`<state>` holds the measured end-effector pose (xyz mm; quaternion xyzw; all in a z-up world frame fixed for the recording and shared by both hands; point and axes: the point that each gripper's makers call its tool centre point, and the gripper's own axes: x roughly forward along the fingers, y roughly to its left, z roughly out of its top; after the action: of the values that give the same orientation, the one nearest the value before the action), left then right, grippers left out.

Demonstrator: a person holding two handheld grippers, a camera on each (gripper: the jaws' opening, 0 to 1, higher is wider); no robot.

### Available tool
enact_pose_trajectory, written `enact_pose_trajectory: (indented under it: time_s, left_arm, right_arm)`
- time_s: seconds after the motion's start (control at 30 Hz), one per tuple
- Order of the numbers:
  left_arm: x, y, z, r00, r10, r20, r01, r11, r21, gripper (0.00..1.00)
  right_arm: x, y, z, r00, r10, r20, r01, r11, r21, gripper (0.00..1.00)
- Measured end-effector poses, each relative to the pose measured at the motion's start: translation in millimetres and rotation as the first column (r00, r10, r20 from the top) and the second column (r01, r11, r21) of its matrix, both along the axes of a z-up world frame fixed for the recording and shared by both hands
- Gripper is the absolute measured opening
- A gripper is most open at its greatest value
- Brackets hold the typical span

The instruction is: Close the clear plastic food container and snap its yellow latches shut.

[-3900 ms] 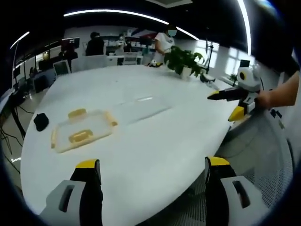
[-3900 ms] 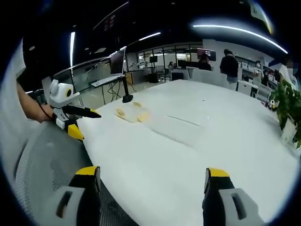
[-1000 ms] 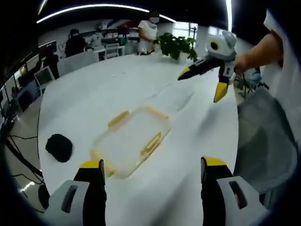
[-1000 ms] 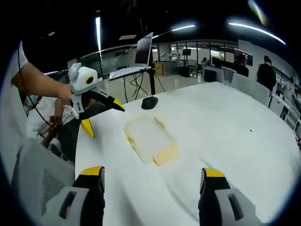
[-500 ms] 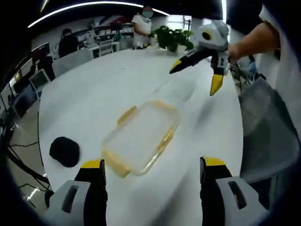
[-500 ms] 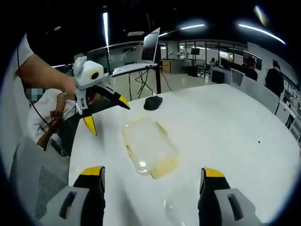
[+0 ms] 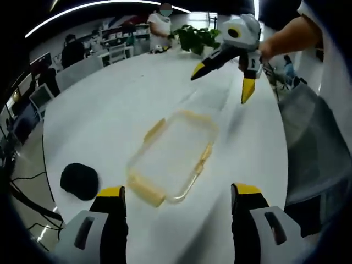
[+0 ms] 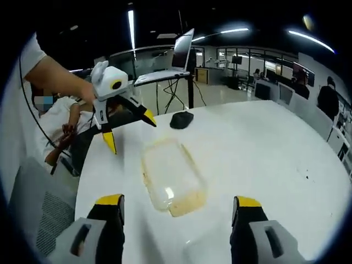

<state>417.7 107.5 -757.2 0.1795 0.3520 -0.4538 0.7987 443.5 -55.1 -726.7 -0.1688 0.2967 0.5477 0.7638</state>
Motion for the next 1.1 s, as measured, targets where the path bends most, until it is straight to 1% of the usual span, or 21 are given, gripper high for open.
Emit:
enact_pose_trajectory:
  time_s: [0.03,0.1,0.27,0.33,0.4,0.47,0.57,0.67,0.73,0.83,0.9,0.97,1.0,1.1]
  left_arm:
    - [0.4,1,-0.6,1.000,-0.007,0.001,0.007,1.000,0.005,0.76]
    - [2.3,3,-2.9,1.000,-0.018,0.002,0.018,1.000,0.022,0.76]
    - [8.7,10,-6.2,0.999,-0.052,0.001,0.052,0.997,0.056,0.75]
    - [11.9,11,-6.4,0.998,-0.067,0.001,0.067,0.996,0.061,0.75]
    - [14.6,11,-6.7,0.997,-0.078,0.004,0.078,0.995,0.067,0.75]
    - [17.2,12,-9.1,0.995,-0.096,0.001,0.096,0.992,0.080,0.75]
    - [19.1,12,-12.1,0.992,-0.128,-0.005,0.128,0.987,0.101,0.74]
    - [21.0,11,-13.6,0.987,-0.162,-0.006,0.162,0.980,0.111,0.73]
    - [22.4,12,-16.6,0.981,-0.196,-0.001,0.194,0.972,0.133,0.72]
    - [24.1,14,-20.8,0.976,-0.218,-0.011,0.217,0.964,0.156,0.72]
    - [24.0,14,-22.6,0.971,-0.239,-0.016,0.238,0.956,0.169,0.71]
    - [24.2,14,-26.3,0.963,-0.270,-0.017,0.268,0.943,0.197,0.71]
    - [23.1,14,-28.8,0.958,-0.286,-0.022,0.284,0.936,0.206,0.70]
    - [22.1,13,-32.7,0.947,-0.319,-0.030,0.318,0.922,0.223,0.70]
  right_arm:
    - [1,1,-0.1,1.000,0.004,-0.001,-0.004,1.000,-0.003,0.79]
    - [3,2,-2.7,0.999,0.037,0.015,-0.036,0.999,-0.033,0.78]
    - [7,10,-3.4,0.997,0.075,0.006,-0.075,0.996,-0.044,0.77]
    - [8,10,-5.7,0.995,0.102,0.014,-0.101,0.993,-0.067,0.77]
    - [8,10,-8.2,0.993,0.115,0.009,-0.114,0.991,-0.076,0.77]
    - [7,11,-11.7,0.991,0.132,0.002,-0.132,0.988,-0.084,0.77]
    - [7,9,-17.0,0.986,0.165,0.007,-0.163,0.980,-0.118,0.77]
    - [8,10,-20.0,0.982,0.189,0.003,-0.187,0.973,-0.134,0.75]
    - [10,10,-22.9,0.977,0.214,0.014,-0.209,0.965,-0.161,0.73]
    - [10,11,-28.8,0.971,0.238,0.016,-0.231,0.955,-0.188,0.72]
    - [10,11,-34.1,0.966,0.259,0.018,-0.249,0.944,-0.217,0.72]
    - [10,12,-37.8,0.963,0.268,0.026,-0.255,0.937,-0.237,0.73]
    - [10,10,-41.5,0.959,0.283,0.030,-0.265,0.928,-0.263,0.72]
    - [8,11,-46.5,0.954,0.300,0.018,-0.284,0.919,-0.274,0.71]
